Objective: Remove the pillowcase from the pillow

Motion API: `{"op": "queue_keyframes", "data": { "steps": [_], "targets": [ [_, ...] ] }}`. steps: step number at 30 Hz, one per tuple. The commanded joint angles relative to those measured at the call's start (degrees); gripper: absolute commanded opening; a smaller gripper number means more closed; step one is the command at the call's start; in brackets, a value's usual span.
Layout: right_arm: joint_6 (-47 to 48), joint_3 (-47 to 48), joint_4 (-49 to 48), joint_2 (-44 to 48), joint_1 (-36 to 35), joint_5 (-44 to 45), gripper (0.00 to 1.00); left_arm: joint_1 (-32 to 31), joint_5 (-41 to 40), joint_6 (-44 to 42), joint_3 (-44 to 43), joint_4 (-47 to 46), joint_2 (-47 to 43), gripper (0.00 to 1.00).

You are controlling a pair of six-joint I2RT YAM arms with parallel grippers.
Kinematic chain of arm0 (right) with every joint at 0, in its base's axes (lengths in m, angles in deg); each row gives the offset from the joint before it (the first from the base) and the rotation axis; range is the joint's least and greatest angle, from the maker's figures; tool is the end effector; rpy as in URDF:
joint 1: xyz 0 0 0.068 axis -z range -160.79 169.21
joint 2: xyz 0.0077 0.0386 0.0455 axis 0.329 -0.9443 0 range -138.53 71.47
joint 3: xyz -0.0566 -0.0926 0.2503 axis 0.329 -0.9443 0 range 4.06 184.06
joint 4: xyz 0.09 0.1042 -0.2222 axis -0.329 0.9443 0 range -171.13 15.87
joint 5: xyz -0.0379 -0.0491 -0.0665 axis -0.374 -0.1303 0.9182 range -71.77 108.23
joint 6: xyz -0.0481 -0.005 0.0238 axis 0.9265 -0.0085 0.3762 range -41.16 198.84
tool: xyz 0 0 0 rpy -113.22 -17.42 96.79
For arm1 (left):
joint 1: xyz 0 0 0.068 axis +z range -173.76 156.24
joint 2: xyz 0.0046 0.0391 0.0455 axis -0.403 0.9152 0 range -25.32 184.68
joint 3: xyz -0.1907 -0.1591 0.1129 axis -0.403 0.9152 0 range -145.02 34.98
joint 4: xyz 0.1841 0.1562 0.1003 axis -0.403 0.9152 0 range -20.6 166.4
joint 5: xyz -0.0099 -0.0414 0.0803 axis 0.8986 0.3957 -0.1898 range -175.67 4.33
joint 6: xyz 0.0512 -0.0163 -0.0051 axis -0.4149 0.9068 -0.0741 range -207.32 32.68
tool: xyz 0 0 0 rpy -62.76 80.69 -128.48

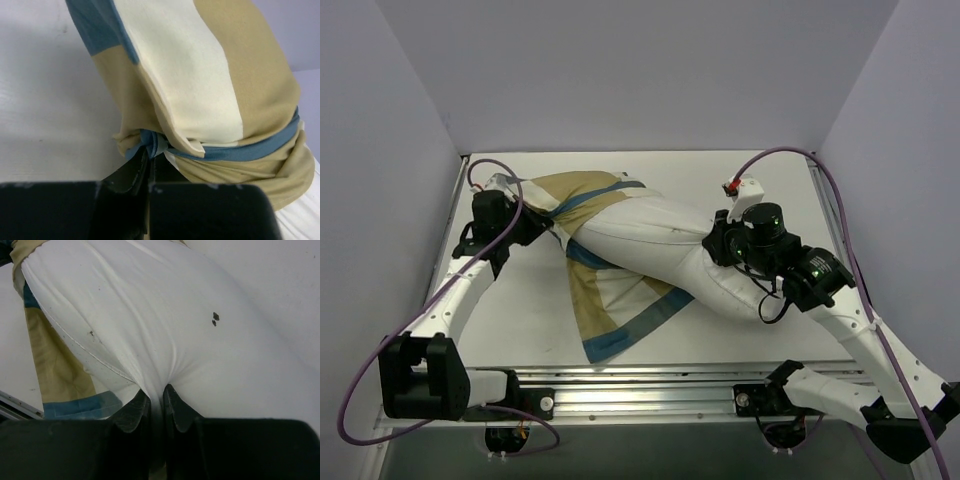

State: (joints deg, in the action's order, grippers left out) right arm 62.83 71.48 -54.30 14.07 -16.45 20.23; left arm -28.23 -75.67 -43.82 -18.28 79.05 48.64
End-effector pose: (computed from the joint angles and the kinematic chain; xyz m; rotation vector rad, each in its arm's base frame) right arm 0.1741 0.1234 0.4059 -0.3010 1.8825 0.5867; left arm 0.2901 -0.0289 0.2817 -0.6208 2.0762 -0.6774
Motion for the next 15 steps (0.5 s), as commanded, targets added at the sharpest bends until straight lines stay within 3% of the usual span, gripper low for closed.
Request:
{"op": "queue_keyframes", "data": {
  "steps": [1, 15],
  "targets": [
    [2.56, 7.35, 1.47, 6.08, 2.35, 13.89, 0.00, 10.26, -17.74, -0.09, 0.96, 2.74, 2.32, 0.02],
    [6.87, 22.56, 4.37, 3.53, 2.35, 19.09, 0.00, 14.75, -18.96, -2.37, -18.63, 5.81, 20.70, 0.02]
  ]
}}
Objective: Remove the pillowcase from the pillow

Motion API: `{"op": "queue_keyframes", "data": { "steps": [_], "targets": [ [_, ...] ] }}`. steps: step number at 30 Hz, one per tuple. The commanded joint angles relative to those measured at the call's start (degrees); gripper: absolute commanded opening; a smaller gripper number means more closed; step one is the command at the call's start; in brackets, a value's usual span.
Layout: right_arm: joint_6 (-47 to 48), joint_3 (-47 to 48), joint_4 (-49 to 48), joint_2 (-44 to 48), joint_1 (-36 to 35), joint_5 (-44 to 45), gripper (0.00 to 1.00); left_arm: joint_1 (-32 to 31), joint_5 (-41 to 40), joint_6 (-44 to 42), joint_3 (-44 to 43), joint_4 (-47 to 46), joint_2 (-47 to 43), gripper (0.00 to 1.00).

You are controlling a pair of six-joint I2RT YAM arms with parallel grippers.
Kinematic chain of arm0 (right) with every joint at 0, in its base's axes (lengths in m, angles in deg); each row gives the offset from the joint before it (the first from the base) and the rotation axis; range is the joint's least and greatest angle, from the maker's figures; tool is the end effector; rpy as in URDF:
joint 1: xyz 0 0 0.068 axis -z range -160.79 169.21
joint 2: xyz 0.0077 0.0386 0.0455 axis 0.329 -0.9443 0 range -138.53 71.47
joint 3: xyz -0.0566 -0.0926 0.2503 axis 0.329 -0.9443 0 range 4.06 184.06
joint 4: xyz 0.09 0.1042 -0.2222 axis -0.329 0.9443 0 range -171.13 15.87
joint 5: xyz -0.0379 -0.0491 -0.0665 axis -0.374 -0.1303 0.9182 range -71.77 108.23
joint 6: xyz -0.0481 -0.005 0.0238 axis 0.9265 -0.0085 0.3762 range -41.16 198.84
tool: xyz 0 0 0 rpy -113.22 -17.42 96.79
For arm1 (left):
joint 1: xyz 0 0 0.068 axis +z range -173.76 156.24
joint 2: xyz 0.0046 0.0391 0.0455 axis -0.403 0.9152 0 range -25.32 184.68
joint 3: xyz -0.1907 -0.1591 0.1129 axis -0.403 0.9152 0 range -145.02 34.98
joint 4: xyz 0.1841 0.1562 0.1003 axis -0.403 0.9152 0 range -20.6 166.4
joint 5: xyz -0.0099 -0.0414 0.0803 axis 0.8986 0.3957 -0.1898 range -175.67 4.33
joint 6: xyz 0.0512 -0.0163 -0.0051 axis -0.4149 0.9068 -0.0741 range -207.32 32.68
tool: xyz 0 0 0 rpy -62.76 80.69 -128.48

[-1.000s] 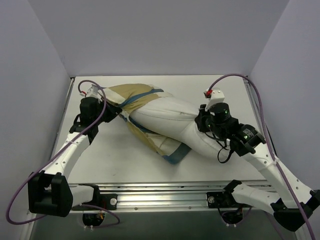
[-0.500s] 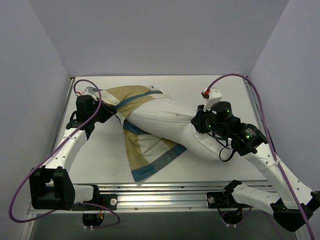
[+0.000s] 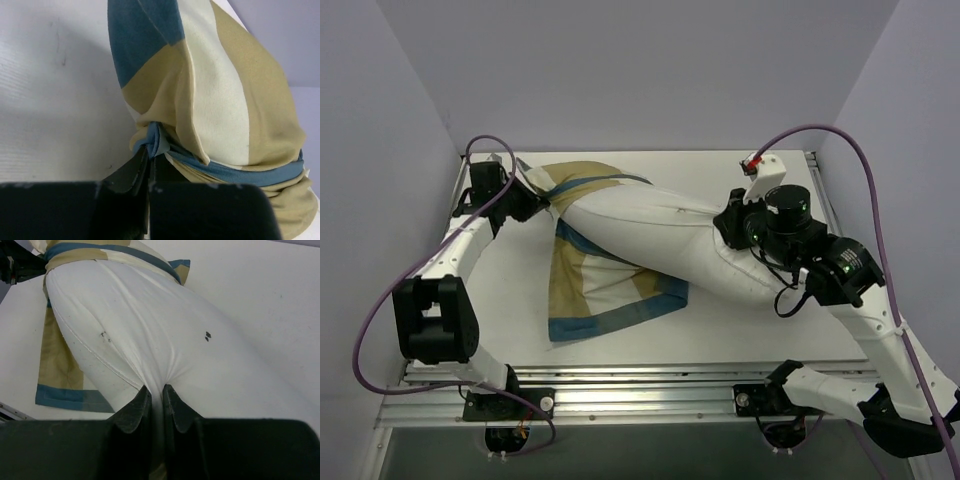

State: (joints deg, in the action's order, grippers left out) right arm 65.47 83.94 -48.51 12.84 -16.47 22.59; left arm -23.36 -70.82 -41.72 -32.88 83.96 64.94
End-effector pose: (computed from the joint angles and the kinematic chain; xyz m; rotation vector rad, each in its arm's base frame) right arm 0.1612 0.1123 0.4620 -0.2934 1.7780 0.5497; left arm 0.3572 -0.0066 0.2745 -0.7554 2.1591 -0.7124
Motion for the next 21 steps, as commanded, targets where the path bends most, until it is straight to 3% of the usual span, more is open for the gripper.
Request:
{"op": "queue_keyframes", "data": {
  "steps": [1, 13, 19, 21],
  "targets": [
    [4.40, 11.08, -1.25, 4.49, 2.46, 16.65, 0.00, 10.49, -23.82, -4.73, -5.26, 2.03, 6.23, 0.02],
    [6.68, 20.14, 0.16, 1.51, 2.37, 15.06, 0.00, 11.55, -24.96, -8.78, -12.74, 5.56, 13.54, 0.02],
    [7.91, 23.83, -1.76, -4.90, 2.37, 16.03, 0.00, 11.64, -25.05, -11.23, -15.10, 6.79, 13.45, 0.02],
    [9.23, 24.80, -0.82, -7.10, 2.46, 11.22, 0.00, 11.55, -24.00, -12.82, -15.81, 7.49, 13.63, 0.02]
  ]
}}
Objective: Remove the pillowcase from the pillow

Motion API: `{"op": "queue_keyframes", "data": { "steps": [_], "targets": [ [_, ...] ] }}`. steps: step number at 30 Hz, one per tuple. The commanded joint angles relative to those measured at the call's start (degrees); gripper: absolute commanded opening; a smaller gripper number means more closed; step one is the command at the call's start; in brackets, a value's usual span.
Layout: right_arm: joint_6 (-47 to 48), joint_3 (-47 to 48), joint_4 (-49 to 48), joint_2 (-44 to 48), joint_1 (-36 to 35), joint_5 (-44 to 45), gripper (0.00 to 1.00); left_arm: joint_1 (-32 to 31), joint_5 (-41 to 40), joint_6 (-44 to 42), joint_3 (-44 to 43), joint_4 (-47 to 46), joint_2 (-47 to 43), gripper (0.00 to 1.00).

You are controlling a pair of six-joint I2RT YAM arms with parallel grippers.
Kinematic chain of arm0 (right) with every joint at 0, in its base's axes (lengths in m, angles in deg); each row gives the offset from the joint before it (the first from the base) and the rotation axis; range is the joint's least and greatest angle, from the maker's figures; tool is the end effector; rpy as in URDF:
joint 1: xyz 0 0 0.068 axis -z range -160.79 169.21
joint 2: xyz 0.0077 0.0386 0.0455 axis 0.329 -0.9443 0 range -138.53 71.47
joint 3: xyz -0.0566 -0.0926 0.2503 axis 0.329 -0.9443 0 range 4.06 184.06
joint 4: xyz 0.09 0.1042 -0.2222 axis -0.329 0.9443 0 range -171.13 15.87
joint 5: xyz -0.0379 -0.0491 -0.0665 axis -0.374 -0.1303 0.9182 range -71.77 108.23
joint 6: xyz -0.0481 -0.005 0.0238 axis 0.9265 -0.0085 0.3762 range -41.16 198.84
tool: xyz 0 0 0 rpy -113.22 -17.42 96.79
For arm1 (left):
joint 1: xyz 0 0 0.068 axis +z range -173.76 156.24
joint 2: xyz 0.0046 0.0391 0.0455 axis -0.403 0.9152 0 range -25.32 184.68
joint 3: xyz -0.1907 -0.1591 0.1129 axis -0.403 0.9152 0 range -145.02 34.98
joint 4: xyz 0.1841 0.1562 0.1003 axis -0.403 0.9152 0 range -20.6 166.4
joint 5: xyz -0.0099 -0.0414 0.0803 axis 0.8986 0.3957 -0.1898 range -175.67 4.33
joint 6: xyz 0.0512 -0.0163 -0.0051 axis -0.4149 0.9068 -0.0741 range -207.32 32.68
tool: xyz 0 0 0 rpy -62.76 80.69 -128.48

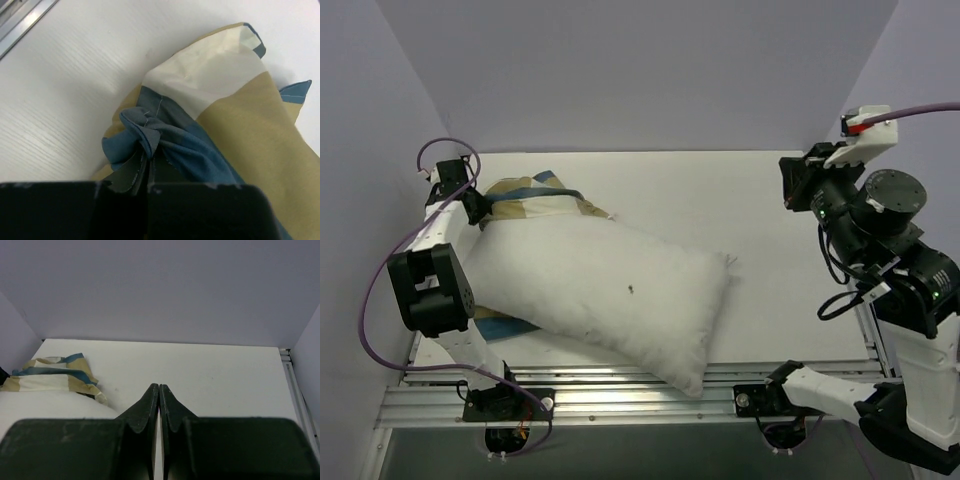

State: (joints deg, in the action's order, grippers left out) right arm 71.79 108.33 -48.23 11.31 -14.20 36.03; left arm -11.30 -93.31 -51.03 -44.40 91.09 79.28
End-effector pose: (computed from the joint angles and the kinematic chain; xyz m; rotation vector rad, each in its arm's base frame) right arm 0.1133 0.0617 0.5770 -0.0581 1.3937 0.3754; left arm 0.3977 0.0928 0.2391 -1.0393 2.1416 -0.0385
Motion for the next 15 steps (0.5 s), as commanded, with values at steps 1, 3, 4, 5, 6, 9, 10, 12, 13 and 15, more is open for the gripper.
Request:
{"op": "queue_keyframes", "data": {
  "steps": [1, 3, 4, 5, 6, 9, 10, 12, 13, 15],
  "targets": [
    [3.79, 0.76, -0.22, -8.71, 0.19, -5.55, 0.00, -0.52, -0.46, -3.60, -4.47, 0.72, -0.80, 0.02],
    [3.88, -1.50, 0.58, -11.54, 0.01, -15.80, 0.00, -0.52, 1.21, -3.51, -2.99, 0.20, -2.02, 0.02],
    [3.80, -3.35, -0.55, -13.21, -0.08, -18.74, 0.04, -0.60, 2.18, -3.42, -2.02, -0.50, -2.64, 0.02],
    [3.01, -5.55, -1.87, -13.58, -0.25, -21.12, 0.31, -0.78, 3.93, -3.34, 0.25, -1.56, -3.25, 0.02],
    [3.01, -10.44, -5.19, -13.93, -1.65, -24.97, 0.44, -0.95, 4.64, -3.16, 1.14, -2.87, -4.39, 0.02],
    [4.67, -17.67, -10.30, -15.68, -8.56, -23.27, 0.80, -1.74, 6.67, -2.90, 3.43, -3.85, -5.63, 0.02],
    [5.37, -18.74, -11.10, -17.52, -10.17, -22.29, 0.86, -2.53, 6.76, -2.90, 3.70, -3.94, -5.89, 0.02],
    [6.34, -19.98, -13.47, -19.89, -11.94, -22.89, 0.95, -3.24, 7.02, -2.81, 4.40, -3.94, -6.24, 0.02],
    [6.43, -20.68, -14.53, -22.00, -12.73, -25.86, 0.97, -3.50, 7.28, -2.63, 4.58, -4.03, -6.33, 0.02],
    [7.30, -21.30, -17.77, -23.94, -14.13, -27.64, 1.00, -4.38, 7.46, -1.84, 5.36, -4.46, -6.95, 0.02]
  ]
}}
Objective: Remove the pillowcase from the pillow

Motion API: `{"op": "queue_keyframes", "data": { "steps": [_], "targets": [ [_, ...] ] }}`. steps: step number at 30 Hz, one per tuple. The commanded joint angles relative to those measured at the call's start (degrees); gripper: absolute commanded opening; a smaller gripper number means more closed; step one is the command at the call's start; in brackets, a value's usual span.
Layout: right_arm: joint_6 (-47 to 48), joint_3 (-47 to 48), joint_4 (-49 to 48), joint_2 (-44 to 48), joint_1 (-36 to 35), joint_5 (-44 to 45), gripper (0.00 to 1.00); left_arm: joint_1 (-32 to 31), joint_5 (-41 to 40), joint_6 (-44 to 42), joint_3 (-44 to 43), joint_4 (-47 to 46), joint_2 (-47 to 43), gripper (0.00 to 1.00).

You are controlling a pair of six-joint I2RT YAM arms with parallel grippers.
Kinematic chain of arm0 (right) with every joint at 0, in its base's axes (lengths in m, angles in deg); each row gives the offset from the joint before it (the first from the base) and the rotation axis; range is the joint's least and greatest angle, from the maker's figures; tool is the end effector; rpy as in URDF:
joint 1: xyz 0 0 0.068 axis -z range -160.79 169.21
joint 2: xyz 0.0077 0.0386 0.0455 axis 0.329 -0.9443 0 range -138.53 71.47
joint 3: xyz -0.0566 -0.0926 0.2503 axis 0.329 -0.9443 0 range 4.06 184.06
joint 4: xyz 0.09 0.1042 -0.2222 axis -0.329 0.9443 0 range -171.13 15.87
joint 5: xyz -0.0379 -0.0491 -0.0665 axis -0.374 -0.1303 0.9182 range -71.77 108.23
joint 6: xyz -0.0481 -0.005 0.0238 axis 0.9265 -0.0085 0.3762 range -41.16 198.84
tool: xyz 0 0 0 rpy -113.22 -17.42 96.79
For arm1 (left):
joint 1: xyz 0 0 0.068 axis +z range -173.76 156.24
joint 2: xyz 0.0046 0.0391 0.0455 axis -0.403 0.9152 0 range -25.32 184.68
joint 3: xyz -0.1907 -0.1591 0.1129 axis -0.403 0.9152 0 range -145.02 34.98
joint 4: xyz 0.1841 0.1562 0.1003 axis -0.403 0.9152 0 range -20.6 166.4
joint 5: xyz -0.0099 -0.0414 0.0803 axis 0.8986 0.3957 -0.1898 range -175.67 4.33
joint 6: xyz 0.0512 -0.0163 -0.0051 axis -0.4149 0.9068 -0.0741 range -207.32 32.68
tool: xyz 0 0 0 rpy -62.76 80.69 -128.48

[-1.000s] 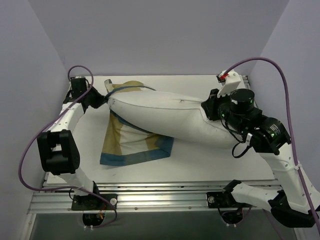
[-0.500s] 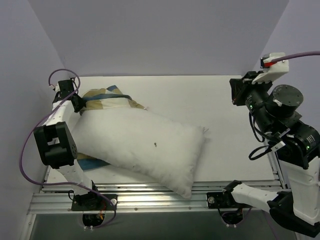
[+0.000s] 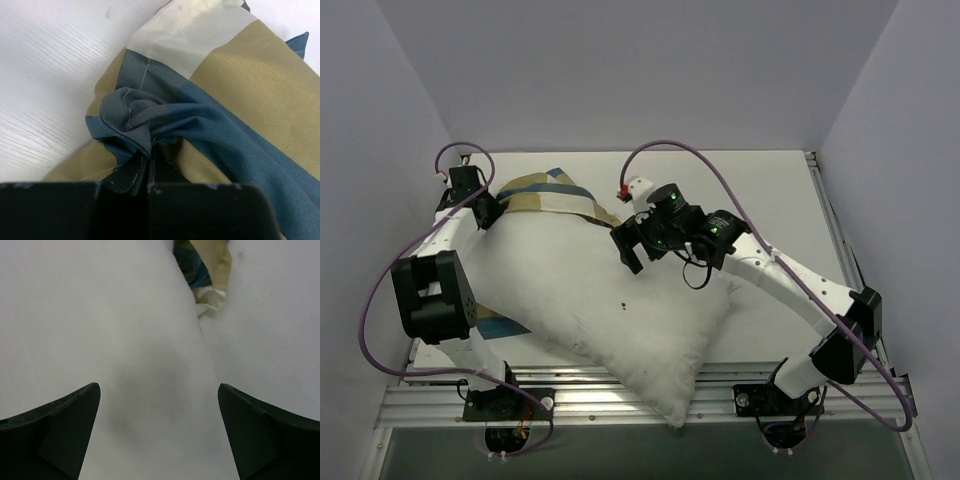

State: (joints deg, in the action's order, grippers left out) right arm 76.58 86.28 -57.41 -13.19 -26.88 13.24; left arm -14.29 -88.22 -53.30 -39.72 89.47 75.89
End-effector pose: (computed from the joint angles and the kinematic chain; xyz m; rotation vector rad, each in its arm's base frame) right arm 0.2342 0.2477 0.3775 -0.8292 1.9097 0.6135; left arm 0.3870 0.0662 0.2373 -0.9044 2.2101 -0.1502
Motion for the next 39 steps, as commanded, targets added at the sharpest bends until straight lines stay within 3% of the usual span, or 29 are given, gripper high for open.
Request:
{"op": "queue_keyframes", "data": {
  "steps": [1, 13, 14, 15, 16, 18, 19, 24, 27, 32, 39],
  "targets": [
    [3.57, 0.84, -9.22, -1.54, -3.46, -4.50, 1.00, -1.65, 2.37, 0.61, 1.04, -3.11, -3.74, 0.02],
    [8.76, -2.05, -10.02, -20.25, -10.78, -8.45, 1.00, -2.44, 2.11, 0.87, 1.22, -2.50, -3.48, 0.02],
    [9.38, -2.75, -9.67, -21.41, -10.78, -9.06, 0.95, -2.53, 2.02, 0.87, 1.13, -2.32, -3.39, 0.02],
    [9.73, -3.98, -8.27, -22.55, -10.78, -10.29, 0.87, -2.44, 1.93, 0.87, 1.04, -2.23, -3.13, 0.02],
    [10.08, -4.25, -6.95, -24.56, -10.87, -10.65, 0.52, -2.27, 1.76, 0.79, 0.87, -2.15, -3.04, 0.02],
    [10.17, -5.22, -3.97, -25.37, -11.13, -10.83, 0.07, -2.01, 1.14, 0.78, 0.52, -1.71, -2.77, 0.02],
    [10.09, -7.22, -3.43, -24.51, -11.22, -10.83, 0.00, -1.74, 0.97, 0.78, 0.34, -1.53, -2.68, 0.02],
    [9.12, -12.07, 3.50, -13.90, -12.01, -10.39, 0.00, 0.63, -0.70, 0.52, -1.93, -0.74, -2.33, 0.02],
    [5.36, -12.43, 7.37, -7.91, -11.84, -4.69, 0.00, 2.21, -2.19, 0.34, -3.61, -0.04, -1.46, 0.02],
    [-0.54, -8.40, 15.10, 2.03, -7.11, 3.31, 0.00, 4.67, -4.13, 0.96, -6.34, 0.49, 0.21, 0.02],
    [-1.69, -2.17, 21.01, 11.44, -0.25, 8.05, 0.00, 6.26, -5.19, 0.79, -7.04, 0.84, 3.03, 0.02]
  ]
}}
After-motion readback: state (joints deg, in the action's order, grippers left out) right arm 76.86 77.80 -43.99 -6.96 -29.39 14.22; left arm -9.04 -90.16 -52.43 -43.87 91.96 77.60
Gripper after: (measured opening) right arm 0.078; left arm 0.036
